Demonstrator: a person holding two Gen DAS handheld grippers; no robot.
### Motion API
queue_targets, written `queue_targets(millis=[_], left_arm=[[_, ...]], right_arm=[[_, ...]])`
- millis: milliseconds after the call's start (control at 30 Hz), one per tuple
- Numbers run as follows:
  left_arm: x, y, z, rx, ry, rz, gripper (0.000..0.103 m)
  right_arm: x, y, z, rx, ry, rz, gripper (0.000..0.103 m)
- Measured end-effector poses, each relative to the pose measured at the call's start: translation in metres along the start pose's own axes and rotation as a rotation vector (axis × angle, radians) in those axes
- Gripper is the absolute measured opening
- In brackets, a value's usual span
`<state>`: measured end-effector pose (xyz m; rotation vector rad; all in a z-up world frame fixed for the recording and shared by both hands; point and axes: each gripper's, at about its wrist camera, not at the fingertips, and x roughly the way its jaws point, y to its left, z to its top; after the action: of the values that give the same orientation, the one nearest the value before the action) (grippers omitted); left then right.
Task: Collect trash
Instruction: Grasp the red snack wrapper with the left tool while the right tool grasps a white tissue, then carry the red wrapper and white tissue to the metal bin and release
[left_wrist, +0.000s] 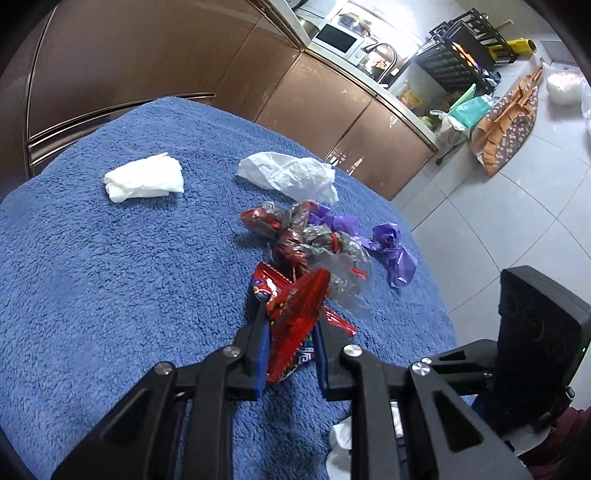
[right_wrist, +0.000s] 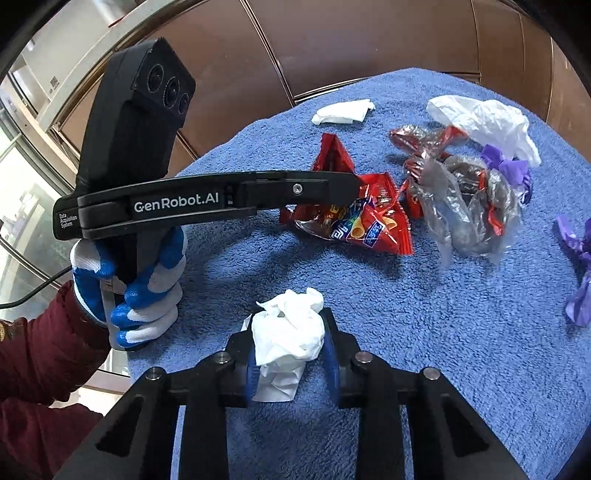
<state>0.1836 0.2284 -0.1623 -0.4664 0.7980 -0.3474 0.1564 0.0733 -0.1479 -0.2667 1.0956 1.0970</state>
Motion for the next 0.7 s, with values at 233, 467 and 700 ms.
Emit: queue_targets(millis=[233,467,700], left_arm=[[-0.024,-0.013,-0.004,0.015,-0.033,-0.001,0.019],[-0.061,-0.033,-0.009,0.045,-0.079,0.009,0.019],[-0.091,-0.057,-0.012,0.082,-0.117,0.020,0.019]], right_arm=[[-0.041,0.002,-0.022,0.027,-0.074,-0.060,0.025],[-0.097,-0.002,-0.044,0.102,-0.198,-0.147,0.025],[-0.154,-0.012,-0.065,0.182,-0.353,-0.240,0.025]])
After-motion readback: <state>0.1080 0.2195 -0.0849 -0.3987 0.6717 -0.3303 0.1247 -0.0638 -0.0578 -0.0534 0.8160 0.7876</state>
